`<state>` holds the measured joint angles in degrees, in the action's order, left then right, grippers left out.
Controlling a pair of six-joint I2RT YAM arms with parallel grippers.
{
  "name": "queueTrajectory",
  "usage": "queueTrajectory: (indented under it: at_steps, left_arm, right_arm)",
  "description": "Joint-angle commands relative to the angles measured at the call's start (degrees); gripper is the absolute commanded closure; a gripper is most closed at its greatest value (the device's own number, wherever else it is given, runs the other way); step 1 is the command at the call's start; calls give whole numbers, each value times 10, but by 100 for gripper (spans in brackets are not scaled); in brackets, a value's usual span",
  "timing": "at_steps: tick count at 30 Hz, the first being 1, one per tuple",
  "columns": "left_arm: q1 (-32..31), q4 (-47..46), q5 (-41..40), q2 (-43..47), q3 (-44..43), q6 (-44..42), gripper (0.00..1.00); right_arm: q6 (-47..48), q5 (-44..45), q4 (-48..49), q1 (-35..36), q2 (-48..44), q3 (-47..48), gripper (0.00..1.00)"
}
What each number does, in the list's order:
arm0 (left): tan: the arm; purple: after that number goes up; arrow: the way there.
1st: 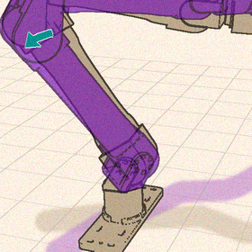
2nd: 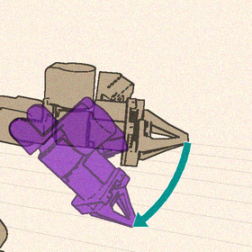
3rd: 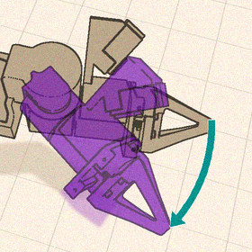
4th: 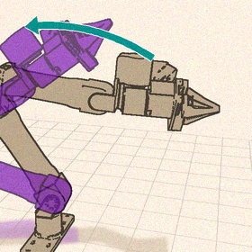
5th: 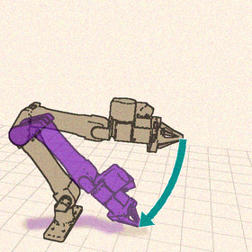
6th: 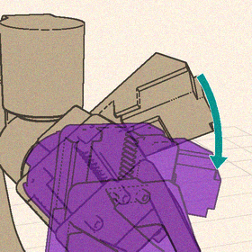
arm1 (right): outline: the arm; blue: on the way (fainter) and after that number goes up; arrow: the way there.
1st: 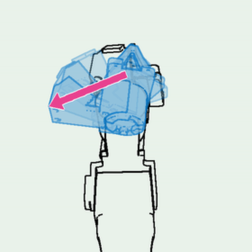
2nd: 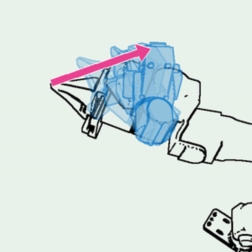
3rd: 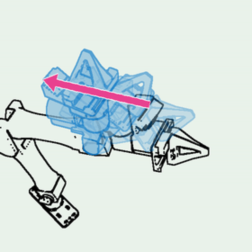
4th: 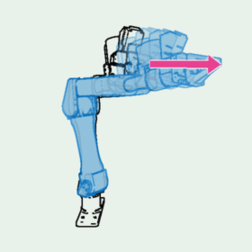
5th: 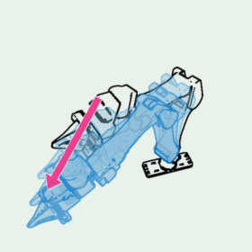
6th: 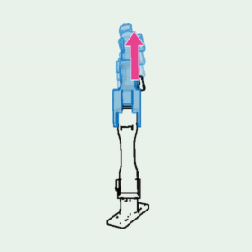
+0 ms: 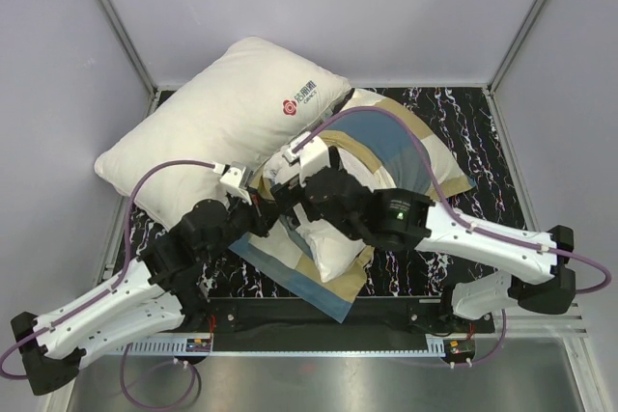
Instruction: Remove the pillowcase from the pillow
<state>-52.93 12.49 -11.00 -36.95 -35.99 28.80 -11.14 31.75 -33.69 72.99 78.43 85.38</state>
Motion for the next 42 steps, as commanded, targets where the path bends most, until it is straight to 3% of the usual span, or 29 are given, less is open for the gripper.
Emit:
queueTrajectory:
  at_steps: [1, 10, 12, 14, 15, 18, 23, 29, 33, 35, 38, 42]
  left_arm:
    - [-1, -70, -2, 21, -51, -26, 100]
    - [-1, -83, 46, 23, -66, -31, 100]
    - [-1, -89, 54, 33, -65, -29, 100]
    - [-1, -91, 67, 44, -61, -23, 100]
    - [-1, -93, 70, 50, -59, -22, 100]
    - [-1, -88, 71, 69, -48, -18, 100]
    - [-1, -45, 11, 81, -28, -37, 100]
    - [3, 23, -134, 95, -18, -59, 100]
    - [22, 15, -194, 84, -15, -79, 100]
    - [40, -6, -185, 54, -11, -89, 100]
    - [103, -44, -106, -22, -21, -98, 100]
    - [256, -90, 25, -124, -22, -41, 100]
  right_arm:
    - [-53, 48, 1, 13, 14, -49, 0]
    - [-116, 97, 12, 18, 31, -143, 0]
    - [-128, 134, -2, 19, 44, -144, 15]
    - [-161, 166, -26, 17, 58, -145, 39]
    - [-172, 188, -31, 17, 59, -148, 67]
    - [-170, 204, -29, 17, 30, -153, 100]
    - [-176, 241, -101, 16, -52, -134, 100]
    - [-214, 298, -234, 16, -223, -113, 100]
    - [-280, 333, -341, 16, -333, -84, 100]
    - [-295, 342, -363, 17, -362, -73, 100]
    - [-289, 370, -383, 16, -397, -58, 100]
    - [-329, 406, -452, 16, -399, -5, 100]
